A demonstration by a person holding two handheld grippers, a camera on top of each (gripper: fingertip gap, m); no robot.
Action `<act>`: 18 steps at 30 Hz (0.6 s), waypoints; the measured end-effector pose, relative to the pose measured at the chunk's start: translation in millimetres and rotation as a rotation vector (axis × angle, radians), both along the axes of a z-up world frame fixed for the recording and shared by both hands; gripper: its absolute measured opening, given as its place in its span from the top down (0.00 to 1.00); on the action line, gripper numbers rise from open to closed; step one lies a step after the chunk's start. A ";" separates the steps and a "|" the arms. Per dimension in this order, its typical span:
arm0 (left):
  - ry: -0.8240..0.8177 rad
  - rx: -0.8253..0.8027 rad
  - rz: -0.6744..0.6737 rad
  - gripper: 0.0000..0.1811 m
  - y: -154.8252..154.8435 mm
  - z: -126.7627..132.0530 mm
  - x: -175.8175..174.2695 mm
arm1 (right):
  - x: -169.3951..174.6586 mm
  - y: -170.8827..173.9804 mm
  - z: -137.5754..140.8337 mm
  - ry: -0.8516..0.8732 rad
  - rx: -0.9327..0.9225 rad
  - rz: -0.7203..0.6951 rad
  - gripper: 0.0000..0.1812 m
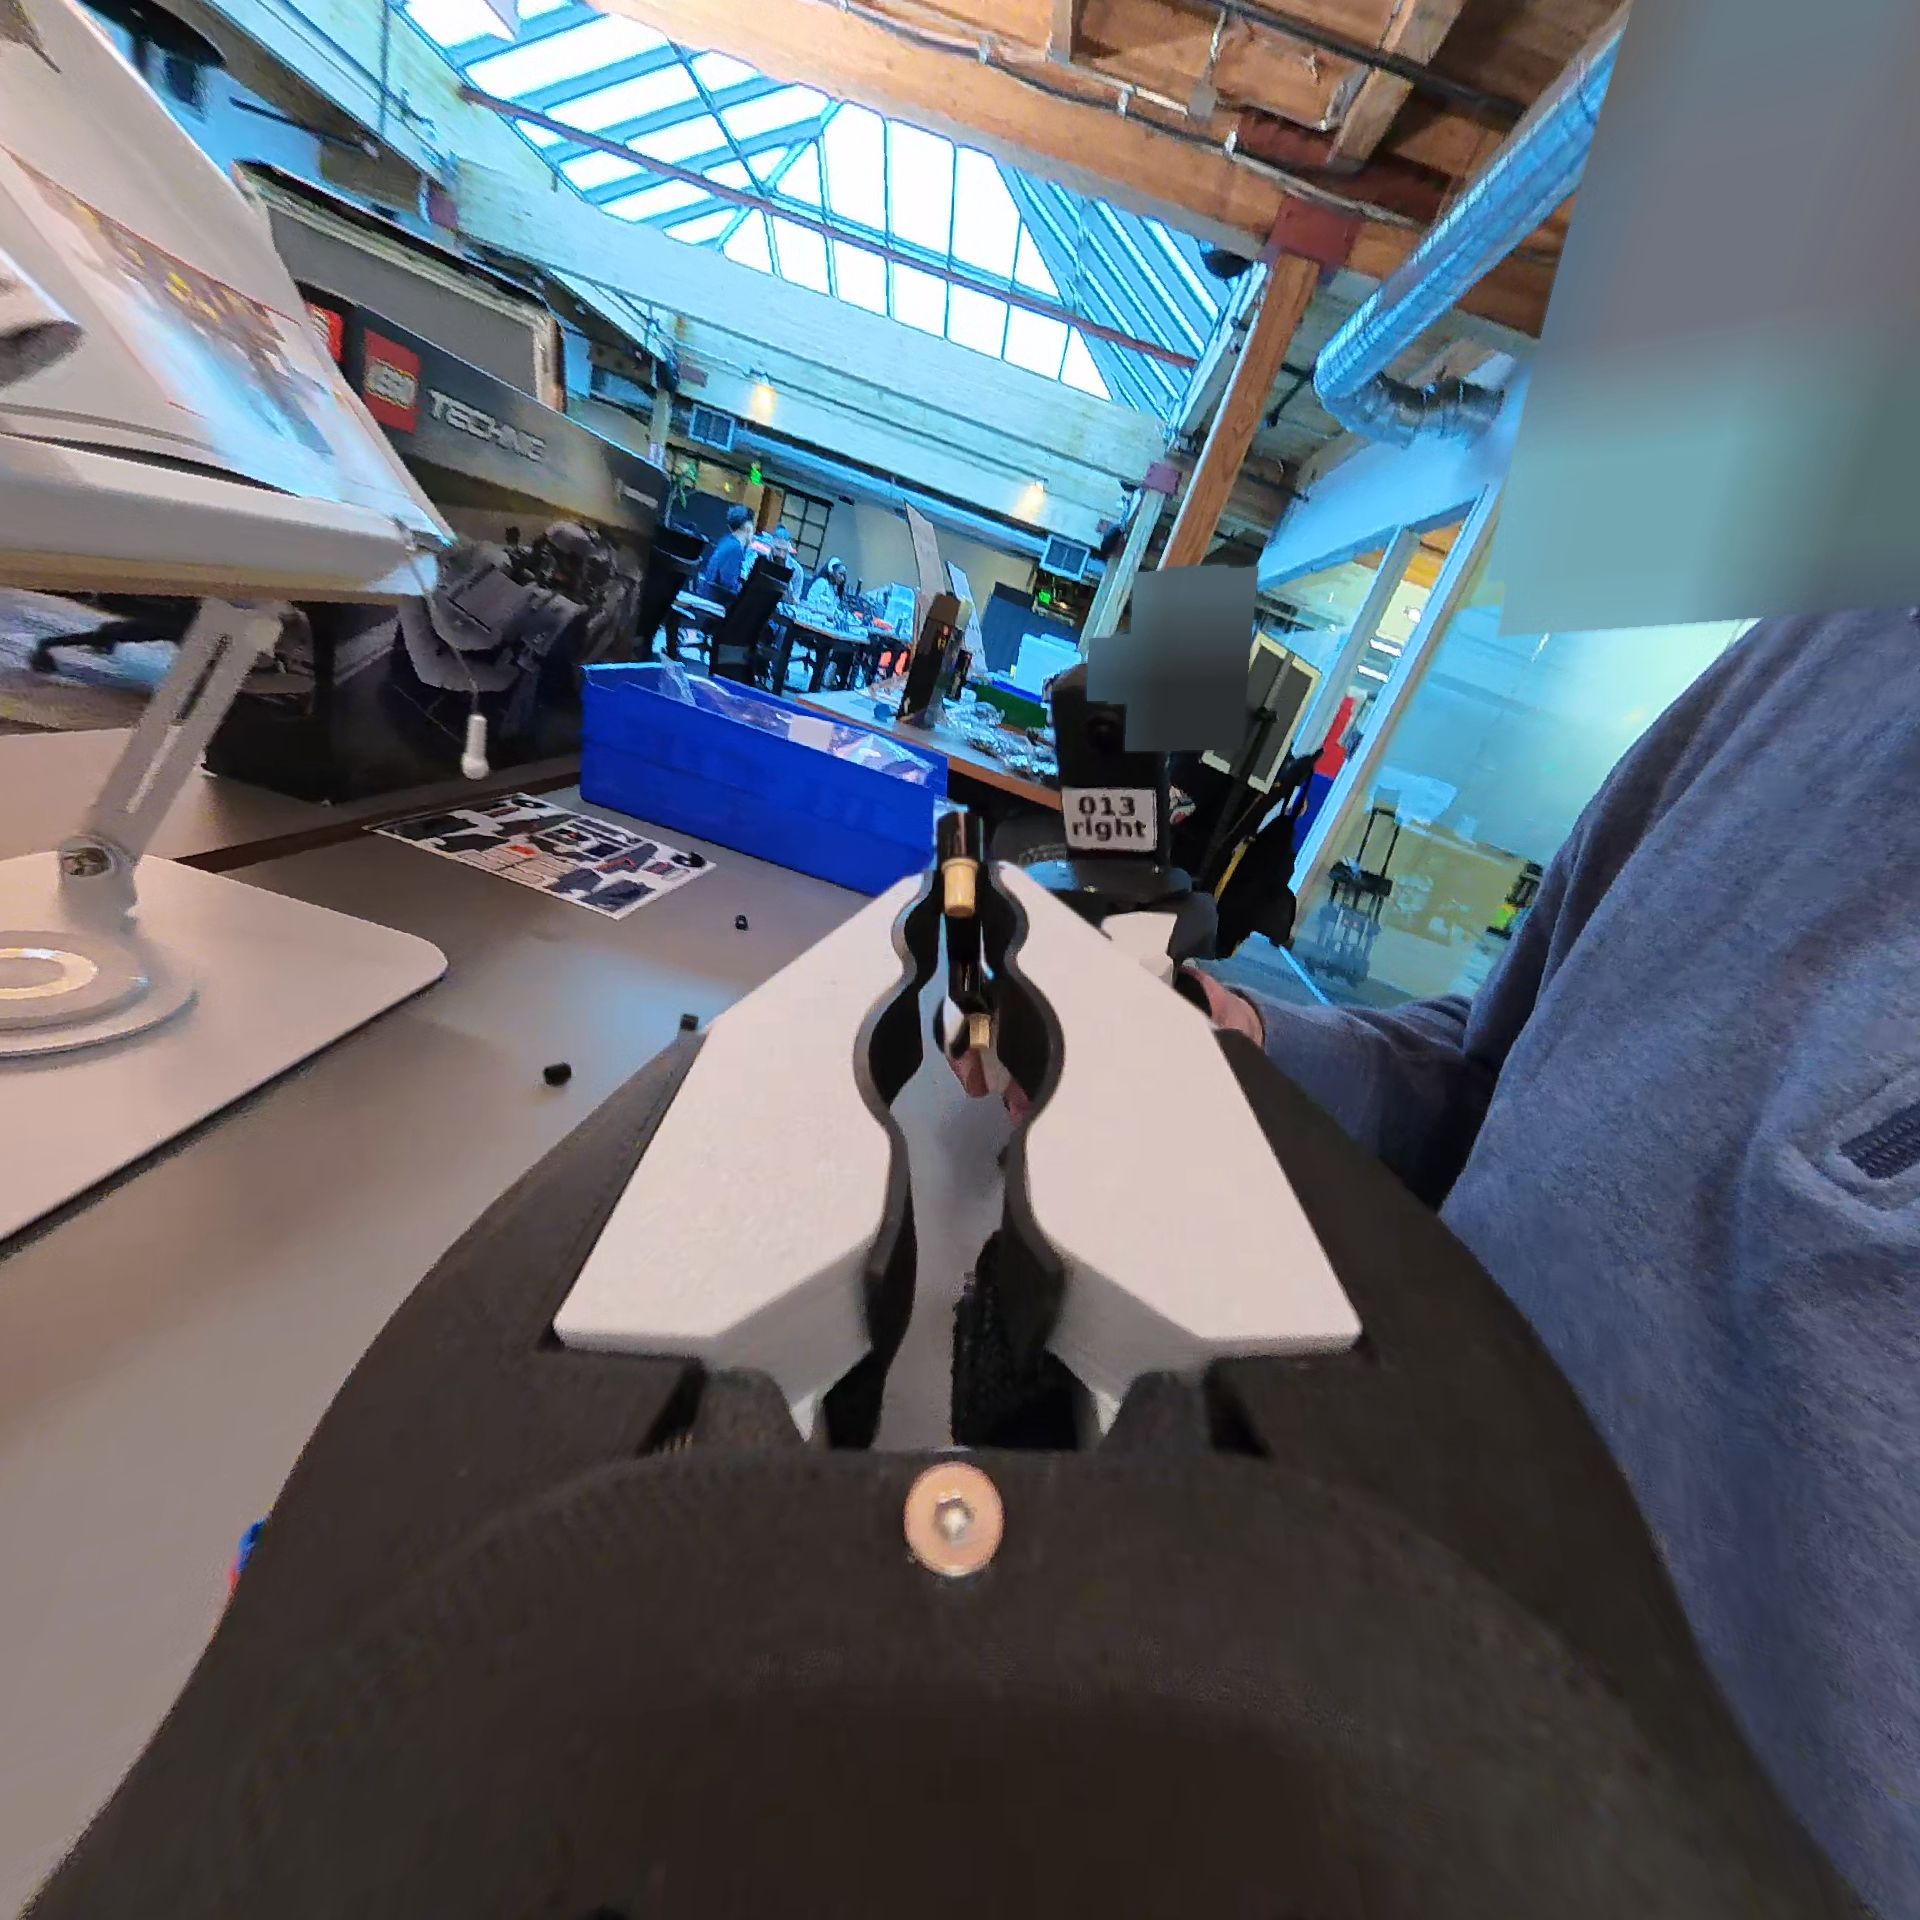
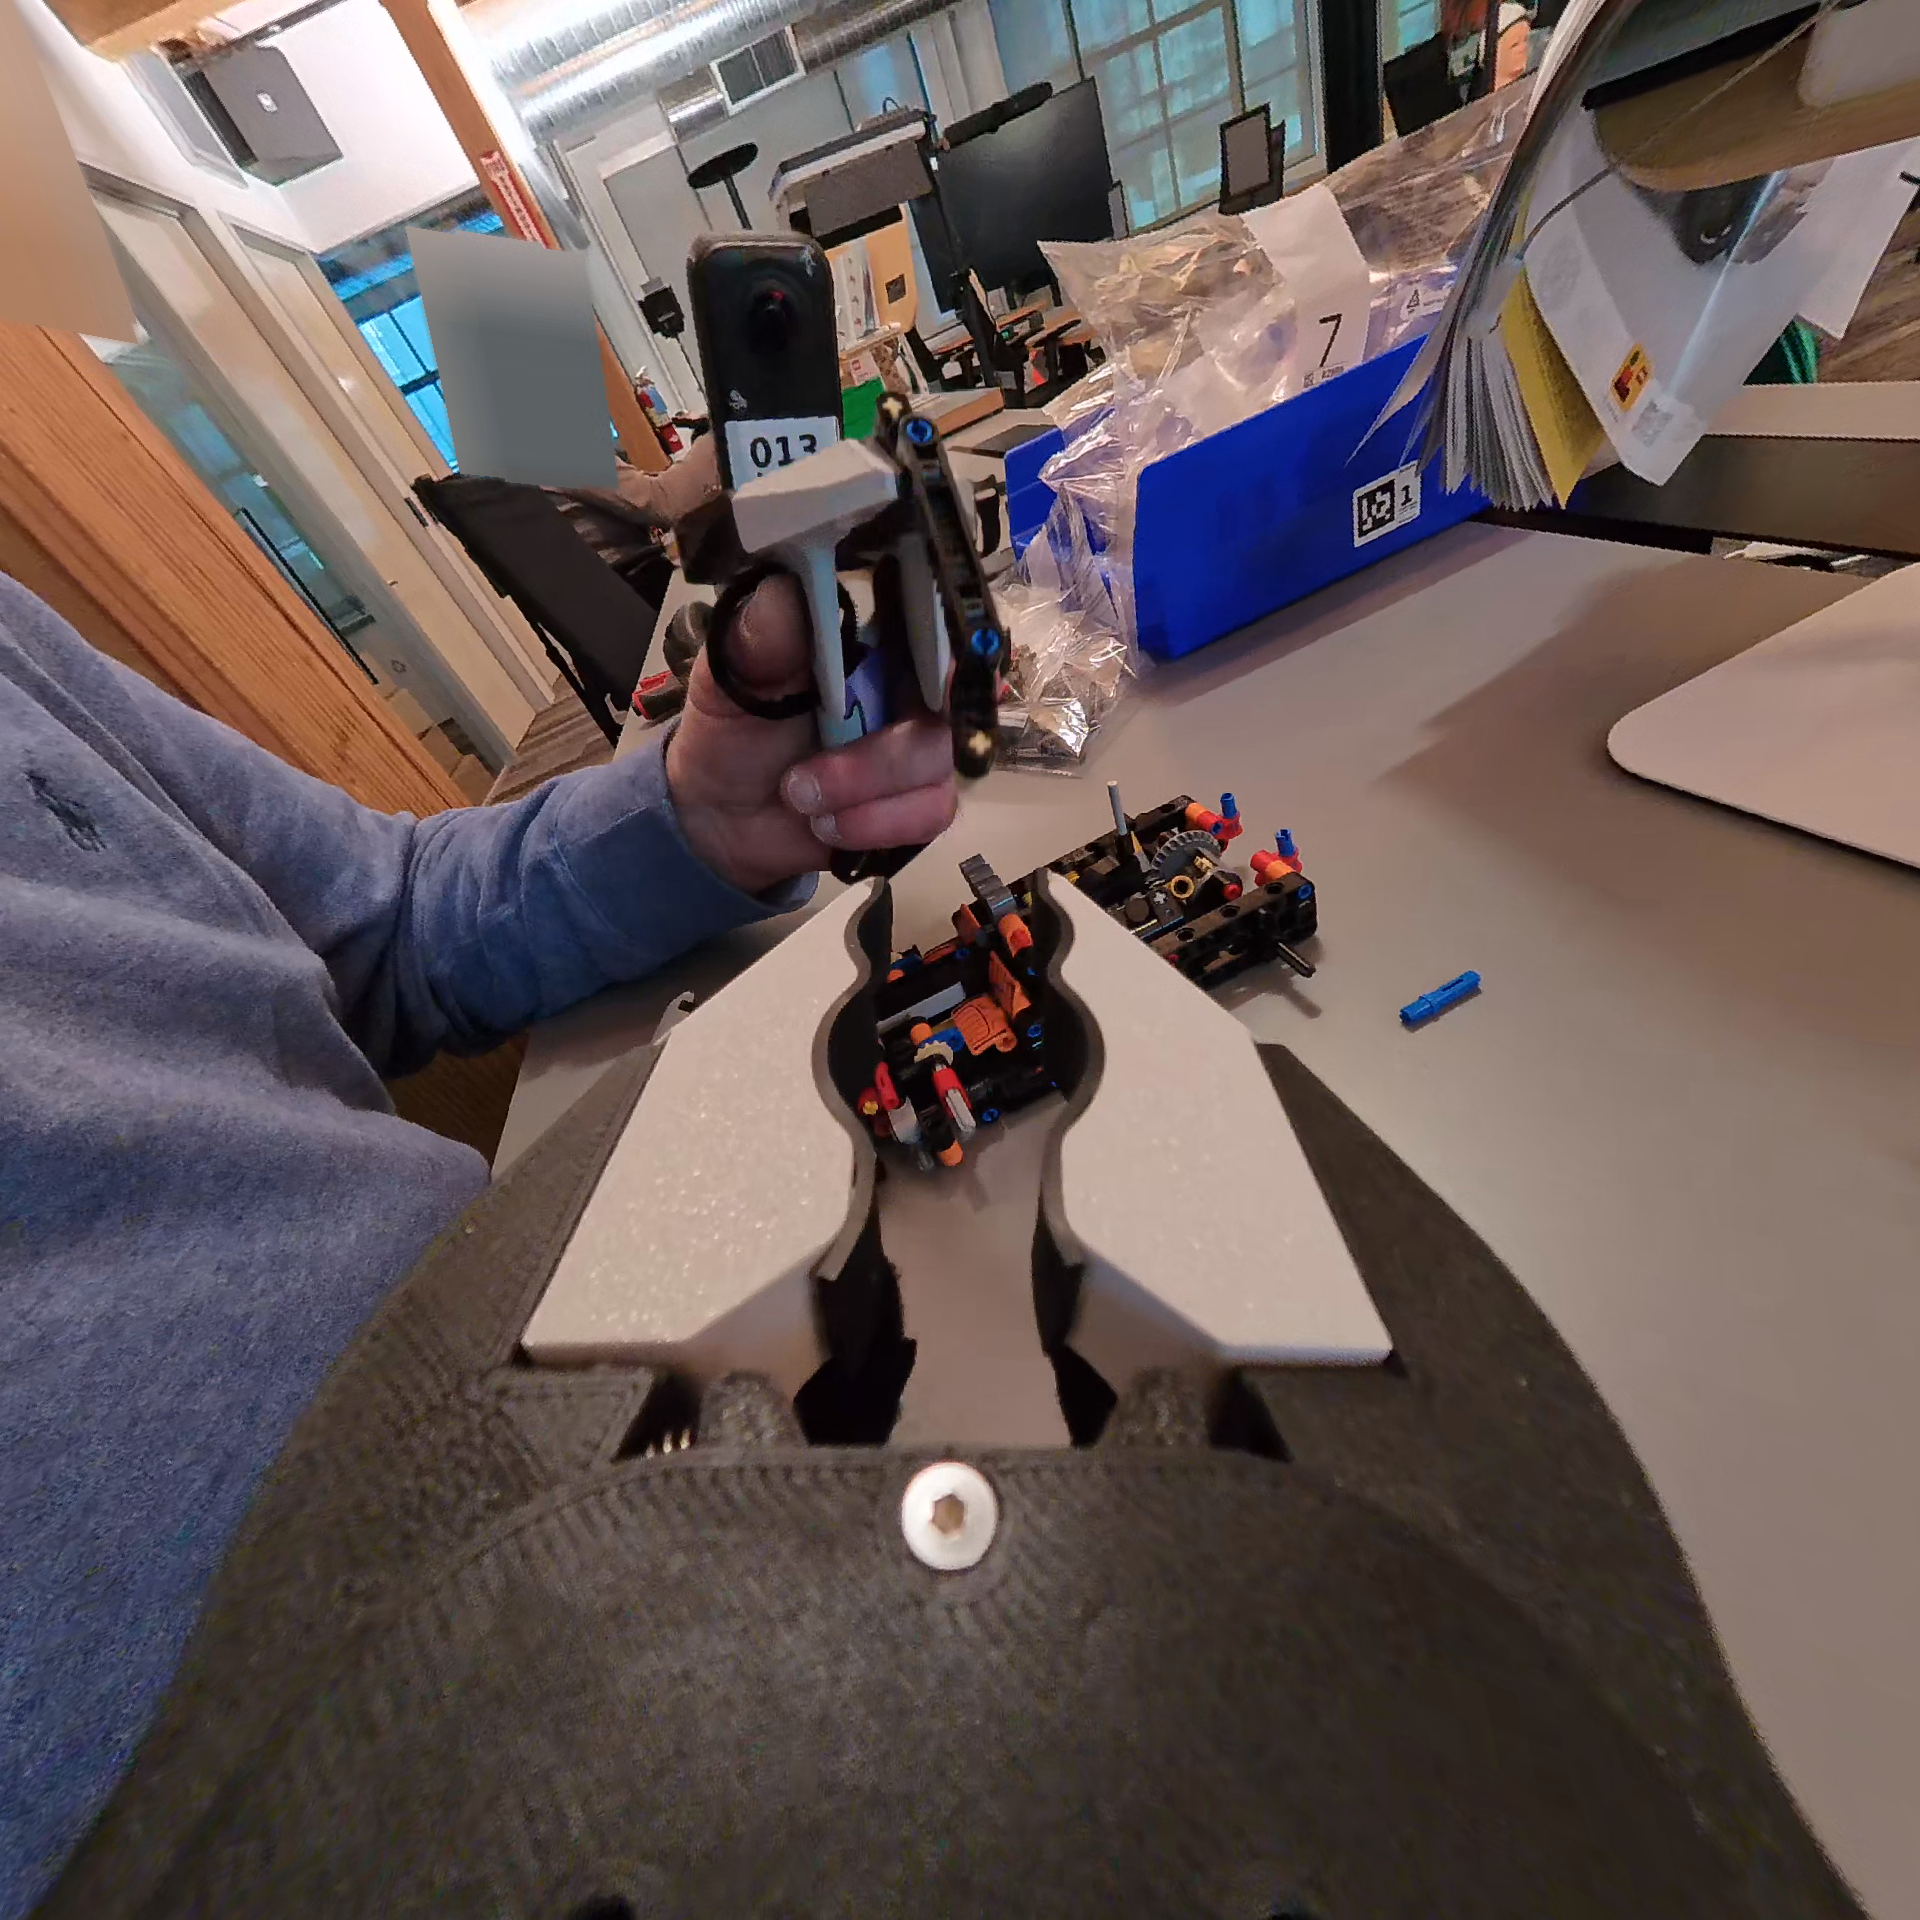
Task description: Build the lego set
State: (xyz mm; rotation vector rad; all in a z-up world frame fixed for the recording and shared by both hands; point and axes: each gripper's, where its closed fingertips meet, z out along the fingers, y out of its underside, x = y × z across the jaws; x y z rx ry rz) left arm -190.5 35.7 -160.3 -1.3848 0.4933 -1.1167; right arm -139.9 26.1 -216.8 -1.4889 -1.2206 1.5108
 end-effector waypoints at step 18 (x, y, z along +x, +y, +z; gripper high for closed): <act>-0.190 -0.012 0.101 0.97 9.7 17.0 -42.4 | -3.3 1.4 0.2 -0.005 0.024 -0.030 0.87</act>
